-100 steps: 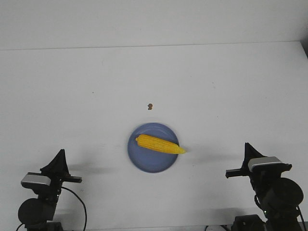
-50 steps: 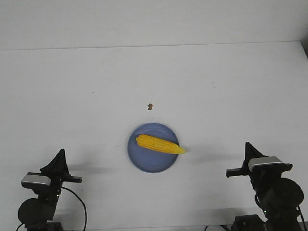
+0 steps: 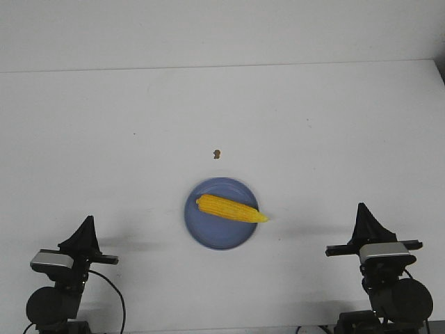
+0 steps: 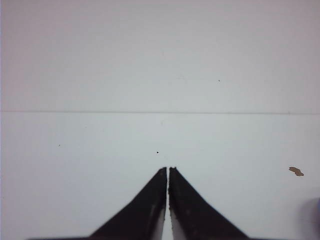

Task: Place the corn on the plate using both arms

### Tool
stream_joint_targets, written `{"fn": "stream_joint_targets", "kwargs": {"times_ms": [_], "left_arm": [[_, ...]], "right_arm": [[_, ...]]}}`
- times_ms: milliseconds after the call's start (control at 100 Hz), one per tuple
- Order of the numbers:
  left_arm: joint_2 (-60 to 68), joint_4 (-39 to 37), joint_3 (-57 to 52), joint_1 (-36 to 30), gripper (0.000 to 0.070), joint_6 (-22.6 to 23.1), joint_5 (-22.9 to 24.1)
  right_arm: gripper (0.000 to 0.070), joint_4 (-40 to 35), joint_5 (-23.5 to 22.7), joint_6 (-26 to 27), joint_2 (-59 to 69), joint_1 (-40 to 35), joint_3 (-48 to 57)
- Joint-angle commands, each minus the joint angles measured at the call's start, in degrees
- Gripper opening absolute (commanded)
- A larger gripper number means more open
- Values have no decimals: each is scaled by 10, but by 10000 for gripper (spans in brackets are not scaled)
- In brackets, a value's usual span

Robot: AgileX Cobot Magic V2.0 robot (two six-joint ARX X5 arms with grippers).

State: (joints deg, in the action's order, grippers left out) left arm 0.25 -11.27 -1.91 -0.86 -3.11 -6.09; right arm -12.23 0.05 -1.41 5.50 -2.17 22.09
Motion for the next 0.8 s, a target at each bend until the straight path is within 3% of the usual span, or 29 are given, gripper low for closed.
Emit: {"fn": "stream_joint_targets", "kwargs": {"times_ms": [0,790], "left_arm": [[-1,-8,11,0,6,-4,0],[-1,-8,11,0,6,-4,0]], "right_arm": [[14,30,-1,14,-15,1,-21],[14,200,-3,57,-54,-1,-196]]}}
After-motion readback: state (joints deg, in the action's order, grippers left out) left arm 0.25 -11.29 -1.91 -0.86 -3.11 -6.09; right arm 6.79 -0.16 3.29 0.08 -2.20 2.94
